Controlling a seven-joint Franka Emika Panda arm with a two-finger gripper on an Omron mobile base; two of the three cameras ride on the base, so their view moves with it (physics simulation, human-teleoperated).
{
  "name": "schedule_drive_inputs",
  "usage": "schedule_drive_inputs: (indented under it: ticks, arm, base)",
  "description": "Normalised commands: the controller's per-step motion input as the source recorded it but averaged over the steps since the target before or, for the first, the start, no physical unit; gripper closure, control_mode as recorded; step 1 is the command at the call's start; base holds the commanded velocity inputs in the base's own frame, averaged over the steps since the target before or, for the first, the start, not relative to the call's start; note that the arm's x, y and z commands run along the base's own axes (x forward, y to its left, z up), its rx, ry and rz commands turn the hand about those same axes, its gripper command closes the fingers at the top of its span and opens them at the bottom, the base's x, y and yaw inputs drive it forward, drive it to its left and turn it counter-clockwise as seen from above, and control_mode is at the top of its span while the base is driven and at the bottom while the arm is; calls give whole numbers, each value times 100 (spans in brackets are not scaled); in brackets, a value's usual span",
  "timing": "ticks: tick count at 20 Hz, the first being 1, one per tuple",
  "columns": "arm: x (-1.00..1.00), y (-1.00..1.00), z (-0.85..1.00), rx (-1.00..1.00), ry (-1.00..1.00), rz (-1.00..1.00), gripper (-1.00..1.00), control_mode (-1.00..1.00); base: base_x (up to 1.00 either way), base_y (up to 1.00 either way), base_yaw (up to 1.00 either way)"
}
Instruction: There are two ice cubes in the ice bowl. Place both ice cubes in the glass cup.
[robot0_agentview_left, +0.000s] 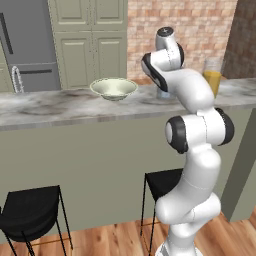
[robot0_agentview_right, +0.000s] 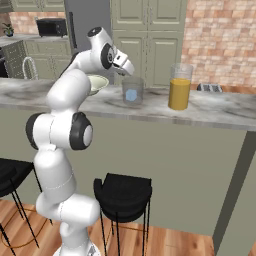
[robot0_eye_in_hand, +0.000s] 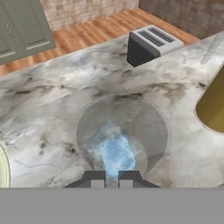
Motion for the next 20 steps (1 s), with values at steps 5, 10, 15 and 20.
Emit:
schedule_drive_inputs:
  ticks: [5, 10, 15, 20]
  arm:
    - [5, -37, 0, 7, 0, 0, 100, -100]
    - [0, -4, -4, 1, 3, 0, 100, -100]
    - [0, 0, -24, 0, 5, 0, 100, -100]
    - [0, 0, -21, 0, 4, 0, 100, -100]
  base:
    - [0, 0, 0]
    - [0, 0, 0]
    - [0, 0, 0]
    - [0, 0, 0]
